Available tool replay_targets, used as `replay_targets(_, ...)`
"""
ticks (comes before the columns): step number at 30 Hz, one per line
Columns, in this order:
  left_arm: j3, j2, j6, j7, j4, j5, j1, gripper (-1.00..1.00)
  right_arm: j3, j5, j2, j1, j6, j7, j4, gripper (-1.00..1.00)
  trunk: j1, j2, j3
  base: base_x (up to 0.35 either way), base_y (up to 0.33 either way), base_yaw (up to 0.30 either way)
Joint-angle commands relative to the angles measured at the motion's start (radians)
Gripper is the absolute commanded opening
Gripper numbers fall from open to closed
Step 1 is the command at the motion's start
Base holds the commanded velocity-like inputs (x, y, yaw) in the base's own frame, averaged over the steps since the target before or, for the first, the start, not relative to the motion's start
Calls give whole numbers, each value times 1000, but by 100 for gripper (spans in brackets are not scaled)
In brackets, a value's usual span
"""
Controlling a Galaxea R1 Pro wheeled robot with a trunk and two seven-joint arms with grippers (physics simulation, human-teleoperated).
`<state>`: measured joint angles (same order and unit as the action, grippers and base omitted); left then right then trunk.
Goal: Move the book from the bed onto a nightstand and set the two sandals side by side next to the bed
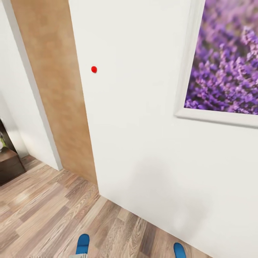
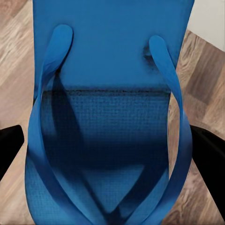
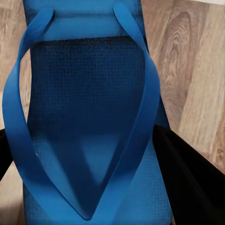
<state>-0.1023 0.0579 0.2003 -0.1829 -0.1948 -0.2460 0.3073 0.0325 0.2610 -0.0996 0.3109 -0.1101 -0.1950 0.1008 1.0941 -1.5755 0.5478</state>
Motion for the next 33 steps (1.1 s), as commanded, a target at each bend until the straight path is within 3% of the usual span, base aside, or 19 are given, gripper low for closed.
replay_targets(1, -8, 0, 4, -1, 2, -10, 1, -100, 3, 7, 0, 0, -3, -5, -1, -100, 0, -1, 1, 41, 0, 266)
replay_targets(33, -8, 1, 4, -1, 2, -10, 1, -100, 3, 7, 0, 0, -2, -4, -4, -100, 0, -1, 1, 287, 0, 266)
